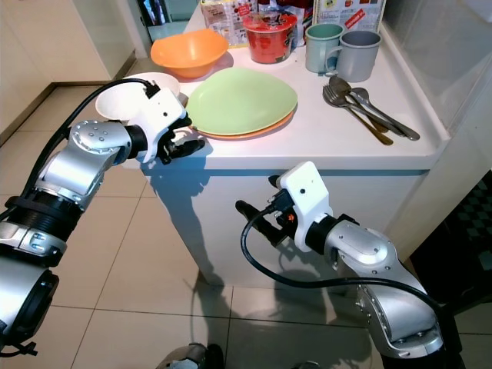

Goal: Setting the table

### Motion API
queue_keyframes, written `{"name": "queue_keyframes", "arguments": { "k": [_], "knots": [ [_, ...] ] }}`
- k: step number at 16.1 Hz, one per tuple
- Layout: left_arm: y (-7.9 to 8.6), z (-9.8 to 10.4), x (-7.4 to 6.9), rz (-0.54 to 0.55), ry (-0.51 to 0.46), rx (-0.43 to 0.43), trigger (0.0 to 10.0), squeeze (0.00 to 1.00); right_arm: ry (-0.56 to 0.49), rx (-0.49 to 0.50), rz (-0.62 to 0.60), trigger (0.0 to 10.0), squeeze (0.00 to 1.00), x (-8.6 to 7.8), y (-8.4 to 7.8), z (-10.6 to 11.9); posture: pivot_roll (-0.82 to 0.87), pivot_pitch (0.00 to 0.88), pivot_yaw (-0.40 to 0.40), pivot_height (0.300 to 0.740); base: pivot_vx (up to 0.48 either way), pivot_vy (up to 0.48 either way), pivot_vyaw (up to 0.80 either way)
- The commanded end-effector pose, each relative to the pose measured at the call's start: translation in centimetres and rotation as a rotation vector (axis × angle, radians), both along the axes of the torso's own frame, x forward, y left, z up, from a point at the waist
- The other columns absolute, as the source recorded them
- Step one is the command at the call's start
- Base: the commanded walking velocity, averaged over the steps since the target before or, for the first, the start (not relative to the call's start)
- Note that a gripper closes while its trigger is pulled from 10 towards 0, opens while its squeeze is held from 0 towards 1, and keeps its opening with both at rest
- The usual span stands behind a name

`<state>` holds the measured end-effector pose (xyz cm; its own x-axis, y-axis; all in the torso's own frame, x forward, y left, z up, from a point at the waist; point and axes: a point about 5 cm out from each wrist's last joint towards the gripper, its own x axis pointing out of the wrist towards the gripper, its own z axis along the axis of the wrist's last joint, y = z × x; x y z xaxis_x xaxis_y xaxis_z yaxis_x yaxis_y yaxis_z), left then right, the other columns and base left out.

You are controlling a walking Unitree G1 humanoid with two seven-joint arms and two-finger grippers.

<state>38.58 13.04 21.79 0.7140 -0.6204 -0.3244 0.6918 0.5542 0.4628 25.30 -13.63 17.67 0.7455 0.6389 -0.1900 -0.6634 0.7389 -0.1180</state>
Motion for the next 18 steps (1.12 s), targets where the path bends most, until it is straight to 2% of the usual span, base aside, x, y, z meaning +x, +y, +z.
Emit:
{"name": "queue_keyframes", "arguments": {
  "k": [1,4,11,17,18],
  "knots": [
    [0.2,0.8,0.3,0.015,-0.038,0.004,10.0,0.0,-0.005,0.01,0.015,10.0,0.0,-0.3,0.3,0.2,0.02,0.072,0.134,0.74,0.0,0.0,0.0],
    [-0.8,2.3,0.5,-0.024,-0.08,-0.01,10.0,0.0,-0.003,0.012,0.015,10.0,0.0,-0.3,0.4,0.2,0.02,0.072,0.136,0.74,0.0,0.0,0.0],
    [-1.4,-0.5,1.1,0.011,-0.015,0.003,10.0,0.0,0.002,0.018,0.015,10.0,0.0,-0.8,0.5,0.2,0.0,0.086,0.147,0.74,0.0,0.0,0.0],
    [-1.9,0.0,1.6,0.02,-0.035,-0.011,10.0,0.0,0.011,0.019,0.006,10.0,0.0,-1.2,0.4,0.1,-0.01,0.093,0.153,0.74,0.0,0.0,0.0],
    [-1.9,0.7,1.8,0.018,-0.057,-0.018,10.0,0.0,0.015,0.019,0.013,10.0,0.0,-1.4,0.6,0.0,-0.01,0.093,0.155,0.74,0.0,0.0,0.0]
  ]
}}
